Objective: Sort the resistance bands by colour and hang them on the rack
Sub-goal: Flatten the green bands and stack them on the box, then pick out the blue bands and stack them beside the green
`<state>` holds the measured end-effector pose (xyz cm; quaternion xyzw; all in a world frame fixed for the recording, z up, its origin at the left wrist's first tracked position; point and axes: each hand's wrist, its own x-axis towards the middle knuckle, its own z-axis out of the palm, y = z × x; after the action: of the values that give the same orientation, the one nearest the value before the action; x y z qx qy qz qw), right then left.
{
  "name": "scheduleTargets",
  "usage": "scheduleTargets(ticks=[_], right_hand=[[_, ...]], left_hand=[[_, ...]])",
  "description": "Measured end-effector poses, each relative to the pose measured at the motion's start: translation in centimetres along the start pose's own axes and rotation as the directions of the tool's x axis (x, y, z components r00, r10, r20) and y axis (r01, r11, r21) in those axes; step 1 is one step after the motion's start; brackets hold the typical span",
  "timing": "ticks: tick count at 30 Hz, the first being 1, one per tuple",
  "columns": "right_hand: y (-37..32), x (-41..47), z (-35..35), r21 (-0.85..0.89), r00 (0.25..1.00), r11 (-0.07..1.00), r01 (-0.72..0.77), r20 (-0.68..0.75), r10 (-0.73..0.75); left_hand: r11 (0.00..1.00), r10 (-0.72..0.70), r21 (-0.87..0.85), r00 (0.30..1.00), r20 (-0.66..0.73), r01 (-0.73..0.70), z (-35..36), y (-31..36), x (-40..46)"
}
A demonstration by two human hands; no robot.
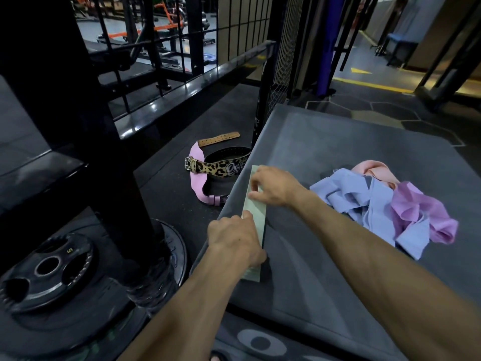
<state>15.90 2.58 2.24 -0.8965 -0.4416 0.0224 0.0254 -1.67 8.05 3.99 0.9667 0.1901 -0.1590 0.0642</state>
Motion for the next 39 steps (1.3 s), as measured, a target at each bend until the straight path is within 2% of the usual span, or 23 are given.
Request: scheduleTargets(ticks=[4,6,11,15,17,20,23,29,33,39], right_hand=[[-0.3,0.5,-1.1,0.009,0.982,0.999,-0.035,0.185,0.032],[-0.6,0.2,-1.2,0.004,0.975,0.999,-0.047,0.215,0.045],[-1.0,-2.0,-0.9,0.018,0.983,0.998,-0.057,0.174,0.053],[-0.3,-6.5,-0.9,0.141,0.996,0.988,-0.058,0.068,0.049],[0.7,-9.6,-1.4,0.188,0.994,0.977,-0.104,0.05,0.096],[3.3,-15.0,-2.1,0.13,0.978,0.97,-0.205,-0.012,0.208],[6.0,-20.7,-2.6,0.073,0.944,0.944,-0.323,-0.053,0.327],[8.5,-28.0,-1.0,0.085,0.891,0.888,-0.452,-0.011,0.454],[8.9,-28.6,-0.2,0.075,0.893,0.891,-0.448,0.093,0.441],[8.5,-28.3,0.0,-0.047,0.903,0.903,-0.426,0.041,0.428]], left_hand=[[1.0,-0.008,0.001,1.0,0.018,0.008,-0.1,-0.2,-0.1],[1.0,-0.003,-0.002,1.0,0.021,0.004,-0.2,-0.2,-0.2],[1.0,0.015,0.009,1.0,0.009,-0.015,-0.2,-0.2,-0.6],[0.999,0.029,0.014,1.0,0.012,-0.029,-0.2,0.2,-1.0],[1.0,0.019,0.007,0.999,0.027,-0.019,-0.3,0.2,-1.3],[1.0,-0.013,-0.025,0.998,0.058,0.015,-0.7,-0.1,-1.9],[0.999,-0.02,-0.05,1.0,0.011,0.021,-1.5,-0.4,-2.8],[0.996,0.061,-0.057,0.982,-0.178,-0.072,-2.3,2.3,-5.7],[0.987,0.155,-0.022,0.977,-0.144,-0.16,-1.1,5.4,-6.5],[0.978,0.206,0.003,0.967,-0.15,-0.208,-1.2,7.8,-6.6]])
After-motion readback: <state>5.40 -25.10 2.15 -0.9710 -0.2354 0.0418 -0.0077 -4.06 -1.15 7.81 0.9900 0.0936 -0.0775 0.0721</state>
